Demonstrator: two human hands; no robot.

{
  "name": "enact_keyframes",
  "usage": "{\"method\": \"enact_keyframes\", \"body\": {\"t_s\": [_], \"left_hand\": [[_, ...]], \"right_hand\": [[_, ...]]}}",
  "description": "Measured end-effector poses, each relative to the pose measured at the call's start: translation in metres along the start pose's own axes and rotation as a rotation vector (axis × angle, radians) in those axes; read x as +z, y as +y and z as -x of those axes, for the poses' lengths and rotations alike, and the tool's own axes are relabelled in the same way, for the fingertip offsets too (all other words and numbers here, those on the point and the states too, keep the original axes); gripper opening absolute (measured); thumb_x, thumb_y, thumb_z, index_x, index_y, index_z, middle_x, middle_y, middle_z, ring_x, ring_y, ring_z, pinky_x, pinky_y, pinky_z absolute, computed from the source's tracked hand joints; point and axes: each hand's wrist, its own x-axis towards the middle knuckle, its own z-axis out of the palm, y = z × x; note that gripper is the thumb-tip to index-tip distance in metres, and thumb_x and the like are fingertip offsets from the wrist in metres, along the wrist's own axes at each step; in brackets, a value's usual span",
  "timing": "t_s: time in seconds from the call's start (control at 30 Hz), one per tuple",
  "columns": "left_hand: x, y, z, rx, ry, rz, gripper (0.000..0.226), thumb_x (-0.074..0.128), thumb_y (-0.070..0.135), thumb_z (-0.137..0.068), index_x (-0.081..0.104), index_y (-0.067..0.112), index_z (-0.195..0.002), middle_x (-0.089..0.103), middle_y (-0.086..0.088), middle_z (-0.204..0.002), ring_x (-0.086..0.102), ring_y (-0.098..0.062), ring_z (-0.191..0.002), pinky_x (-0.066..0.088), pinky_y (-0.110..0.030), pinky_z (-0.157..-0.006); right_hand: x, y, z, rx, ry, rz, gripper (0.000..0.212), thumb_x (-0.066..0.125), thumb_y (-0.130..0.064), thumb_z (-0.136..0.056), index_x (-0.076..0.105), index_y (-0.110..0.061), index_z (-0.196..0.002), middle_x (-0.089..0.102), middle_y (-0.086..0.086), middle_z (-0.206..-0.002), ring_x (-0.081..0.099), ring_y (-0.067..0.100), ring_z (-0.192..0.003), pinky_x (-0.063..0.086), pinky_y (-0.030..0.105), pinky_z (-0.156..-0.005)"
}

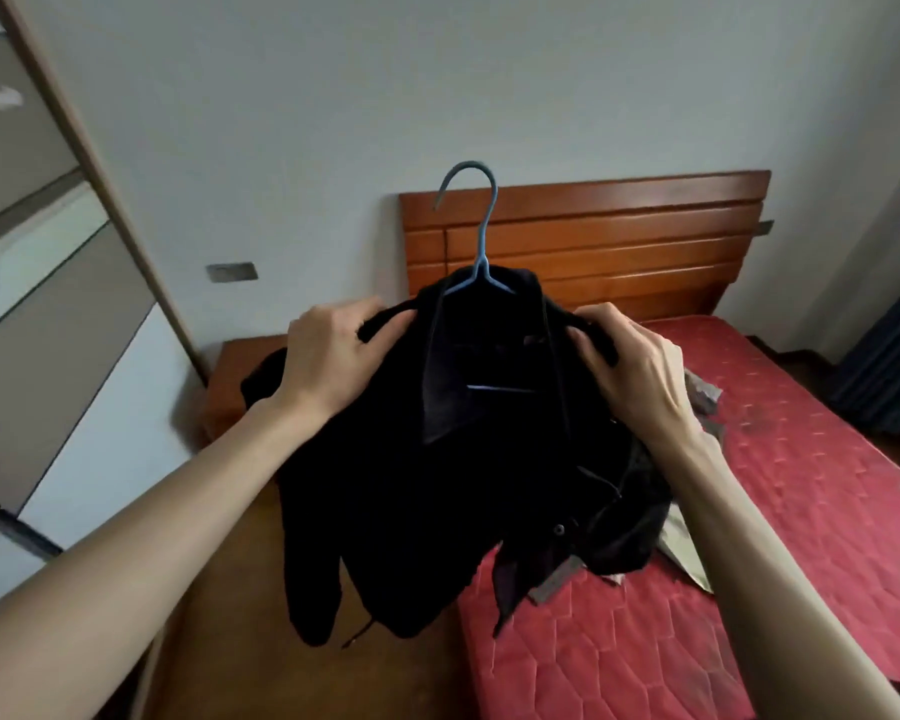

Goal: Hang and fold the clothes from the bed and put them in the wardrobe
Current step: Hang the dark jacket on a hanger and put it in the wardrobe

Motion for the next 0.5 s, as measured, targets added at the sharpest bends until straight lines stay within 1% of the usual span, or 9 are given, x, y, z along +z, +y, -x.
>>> {"method": "enact_keyframes", "body": {"t_s": [0.03,0.13,0.17,0.3,0.37,0.43,0.5], "left_hand": [[-0.015,-0.008,0.005,-0.016,0.006,-0.021,0.055,0.05,0.058,-0.097,0.061,0.013,-0.07,0.059,0.002,-0.059,0.058,-0.023,-0.058,0.042,-0.036,-0.057],[-0.061,-0.028,0.024,-0.068,0.038,-0.076,0.049,0.056,0.053,-0.099,0.059,0.014,-0.07,0.053,0.007,-0.059,0.054,-0.021,-0.057,0.038,-0.035,-0.056],[-0.076,-0.033,0.031,-0.087,0.05,-0.096,0.047,0.058,0.051,-0.099,0.06,0.013,-0.07,0.052,0.007,-0.059,0.053,-0.021,-0.057,0.039,-0.035,-0.056],[-0.137,-0.054,0.064,-0.154,0.127,-0.212,0.052,0.053,0.059,-0.096,0.067,0.013,-0.076,0.062,0.001,-0.062,0.059,-0.025,-0.06,0.047,-0.037,-0.057],[-0.166,-0.064,0.083,-0.185,0.161,-0.283,0.052,0.051,0.062,-0.095,0.07,0.016,-0.08,0.065,0.0,-0.062,0.061,-0.027,-0.06,0.048,-0.038,-0.057],[-0.194,-0.075,0.103,-0.216,0.181,-0.35,0.052,0.051,0.065,-0.094,0.07,0.018,-0.082,0.064,0.001,-0.06,0.06,-0.026,-0.058,0.049,-0.038,-0.057],[-0.221,-0.086,0.124,-0.262,0.2,-0.411,0.051,0.053,0.065,-0.094,0.068,0.019,-0.079,0.061,0.002,-0.057,0.058,-0.024,-0.055,0.048,-0.037,-0.055]], "right_hand": [[0.008,-0.013,-0.005,-0.015,-0.007,-0.024,0.016,0.063,-0.03,-0.102,0.066,-0.017,-0.112,0.074,-0.004,-0.1,0.065,0.014,-0.086,0.035,0.022,-0.064],[0.03,-0.052,-0.017,-0.052,-0.017,-0.102,0.016,0.061,-0.032,-0.103,0.065,-0.02,-0.112,0.073,-0.006,-0.104,0.067,0.014,-0.09,0.044,0.029,-0.067],[0.036,-0.067,-0.019,-0.064,-0.017,-0.132,0.015,0.061,-0.032,-0.103,0.066,-0.02,-0.112,0.073,-0.007,-0.105,0.068,0.014,-0.092,0.045,0.03,-0.069],[0.061,-0.125,-0.024,-0.121,-0.044,-0.233,0.014,0.062,-0.029,-0.104,0.066,-0.018,-0.11,0.072,-0.006,-0.104,0.066,0.014,-0.094,0.041,0.025,-0.07],[0.076,-0.153,-0.025,-0.147,-0.079,-0.26,0.014,0.062,-0.03,-0.104,0.066,-0.018,-0.109,0.071,-0.005,-0.103,0.066,0.015,-0.094,0.039,0.025,-0.07],[0.094,-0.183,-0.026,-0.172,-0.13,-0.295,0.015,0.061,-0.03,-0.104,0.065,-0.017,-0.109,0.071,-0.002,-0.103,0.065,0.018,-0.094,0.038,0.027,-0.071],[0.113,-0.212,-0.028,-0.225,-0.185,-0.361,0.016,0.061,-0.028,-0.104,0.065,-0.013,-0.109,0.07,0.002,-0.102,0.063,0.02,-0.095,0.039,0.025,-0.075]]}}
